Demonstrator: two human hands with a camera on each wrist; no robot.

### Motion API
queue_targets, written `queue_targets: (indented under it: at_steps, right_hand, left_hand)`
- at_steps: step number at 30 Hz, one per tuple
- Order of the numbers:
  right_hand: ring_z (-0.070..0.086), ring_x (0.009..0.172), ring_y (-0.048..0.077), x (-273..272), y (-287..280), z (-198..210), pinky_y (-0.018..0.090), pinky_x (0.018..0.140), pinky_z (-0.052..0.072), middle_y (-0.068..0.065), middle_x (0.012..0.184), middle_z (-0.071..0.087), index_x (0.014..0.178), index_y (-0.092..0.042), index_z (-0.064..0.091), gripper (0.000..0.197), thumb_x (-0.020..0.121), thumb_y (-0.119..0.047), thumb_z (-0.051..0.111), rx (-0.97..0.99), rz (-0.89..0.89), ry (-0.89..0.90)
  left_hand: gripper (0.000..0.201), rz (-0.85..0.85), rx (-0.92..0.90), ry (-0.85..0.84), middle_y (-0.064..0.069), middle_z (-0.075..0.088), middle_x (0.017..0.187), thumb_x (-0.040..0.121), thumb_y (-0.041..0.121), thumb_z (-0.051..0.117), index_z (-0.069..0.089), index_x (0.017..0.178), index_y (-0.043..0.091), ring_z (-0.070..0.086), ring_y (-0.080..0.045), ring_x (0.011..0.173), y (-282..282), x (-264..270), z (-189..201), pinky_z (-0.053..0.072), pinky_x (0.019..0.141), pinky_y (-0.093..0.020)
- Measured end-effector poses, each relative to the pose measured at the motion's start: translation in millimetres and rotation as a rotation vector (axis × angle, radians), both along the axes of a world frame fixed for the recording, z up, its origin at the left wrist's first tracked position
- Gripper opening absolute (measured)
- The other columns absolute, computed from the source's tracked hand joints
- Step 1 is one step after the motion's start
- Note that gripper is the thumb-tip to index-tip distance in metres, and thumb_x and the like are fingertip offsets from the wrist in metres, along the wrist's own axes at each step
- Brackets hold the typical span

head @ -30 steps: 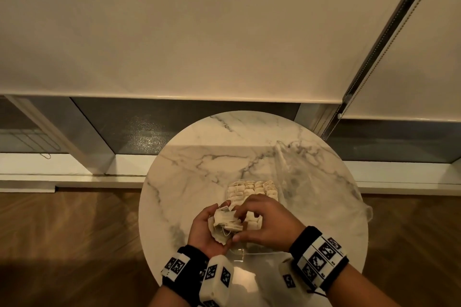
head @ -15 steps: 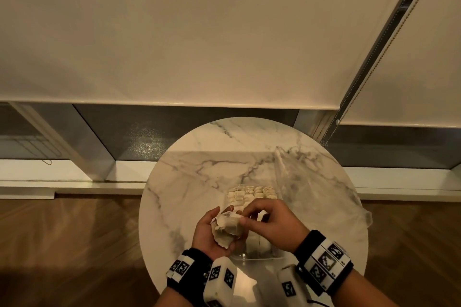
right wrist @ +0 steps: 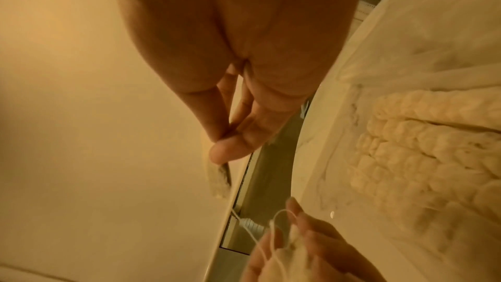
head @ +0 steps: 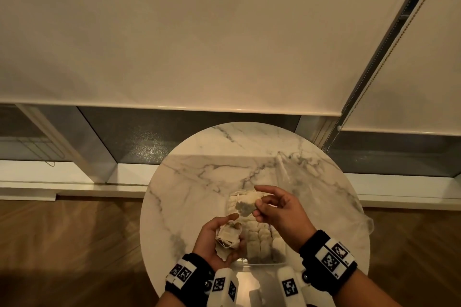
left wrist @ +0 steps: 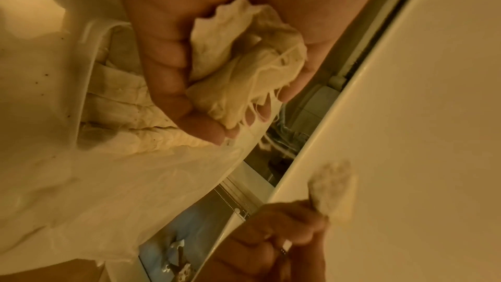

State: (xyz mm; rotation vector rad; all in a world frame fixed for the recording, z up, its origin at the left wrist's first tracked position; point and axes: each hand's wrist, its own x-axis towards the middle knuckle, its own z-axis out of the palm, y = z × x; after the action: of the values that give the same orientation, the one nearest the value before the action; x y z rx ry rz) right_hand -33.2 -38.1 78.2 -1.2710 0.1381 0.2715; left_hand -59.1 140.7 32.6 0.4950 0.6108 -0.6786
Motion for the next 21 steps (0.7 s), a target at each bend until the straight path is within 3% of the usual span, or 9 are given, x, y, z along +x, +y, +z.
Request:
queue_targets:
  at_steps: [3, 6, 8, 11, 14, 16, 18, 21]
  right_hand:
    - [0.067, 0.071, 0.032, 0, 0, -5, 0.034, 0.067, 0.060, 0.009, 0.077, 0.060, 0.114, -0.005, 0.068, 0.032, 0.087, 0.010, 0.063, -0.001, -0.025, 0.030]
    - [0.068, 0.072, 0.031, 0, 2, -12, 0.031, 0.066, 0.060, 0.018, 0.086, 0.059, 0.112, 0.003, 0.066, 0.026, 0.088, 0.010, 0.063, -0.018, -0.028, 0.060]
    - [0.069, 0.072, 0.032, -2, 3, -15, 0.031, 0.064, 0.060, 0.019, 0.084, 0.060, 0.108, 0.006, 0.062, 0.021, 0.087, 0.010, 0.063, -0.019, -0.017, 0.094]
    - [0.069, 0.074, 0.031, -5, 3, -14, 0.035, 0.064, 0.059, 0.012, 0.079, 0.059, 0.096, -0.003, 0.063, 0.013, 0.087, 0.007, 0.065, -0.049, 0.044, 0.118]
    - [0.068, 0.088, 0.018, -6, -3, -17, 0.029, 0.073, 0.058, 0.002, 0.094, 0.066, 0.106, -0.017, 0.069, 0.018, 0.089, -0.011, 0.071, -0.298, 0.141, 0.001]
    - [0.066, 0.097, 0.009, -5, -7, -20, 0.024, 0.082, 0.055, -0.006, 0.104, 0.070, 0.113, -0.027, 0.070, 0.026, 0.088, -0.021, 0.073, -0.482, 0.225, -0.146]
    - [0.065, 0.098, 0.007, -6, -9, -23, 0.024, 0.083, 0.055, -0.006, 0.101, 0.072, 0.109, -0.026, 0.072, 0.021, 0.089, -0.021, 0.072, -0.536, 0.279, -0.209]
    - [0.067, 0.082, 0.012, -7, -10, -28, 0.027, 0.075, 0.055, 0.001, 0.086, 0.073, 0.091, -0.018, 0.075, 0.008, 0.089, -0.012, 0.070, -0.543, 0.301, -0.243]
  left_hand:
    - [0.018, -0.009, 0.040, -0.035, -0.007, 0.058, 0.072, 0.082, 0.030, 0.063, 0.070, 0.085, 0.013, 0.056, -0.024, 0.051, -3, 0, 10, 0.048, 0.047, -0.027]
    - [0.024, -0.020, 0.162, -0.105, -0.005, 0.060, 0.071, 0.088, 0.035, 0.064, 0.072, 0.074, 0.017, 0.053, -0.020, 0.053, -6, -1, 20, 0.043, 0.047, -0.025]
    - [0.020, -0.008, 0.320, -0.187, -0.005, 0.061, 0.070, 0.088, 0.029, 0.066, 0.071, 0.074, 0.017, 0.054, -0.019, 0.053, -7, 0, 21, 0.042, 0.049, -0.025]
    - [0.008, 0.027, 0.613, -0.315, -0.005, 0.061, 0.071, 0.085, 0.023, 0.072, 0.069, 0.081, 0.016, 0.055, -0.019, 0.055, -8, 1, 16, 0.043, 0.052, -0.027]
    - [0.009, -0.015, 0.871, -0.461, -0.003, 0.062, 0.067, 0.083, 0.023, 0.075, 0.071, 0.079, 0.016, 0.055, -0.017, 0.054, -4, 3, 14, 0.044, 0.050, -0.027]
    - [0.008, -0.111, 1.074, -0.603, 0.006, 0.066, 0.065, 0.080, 0.027, 0.077, 0.073, 0.076, 0.022, 0.058, -0.010, 0.055, -2, 3, 14, 0.047, 0.052, -0.025]
    - [0.006, -0.204, 1.194, -0.712, 0.013, 0.069, 0.067, 0.078, 0.031, 0.078, 0.074, 0.074, 0.029, 0.060, -0.001, 0.058, -1, 3, 13, 0.047, 0.057, -0.022]
    - [0.006, -0.258, 1.218, -0.764, 0.016, 0.070, 0.068, 0.077, 0.031, 0.079, 0.074, 0.074, 0.030, 0.061, 0.003, 0.061, -4, 1, 10, 0.049, 0.060, -0.020]
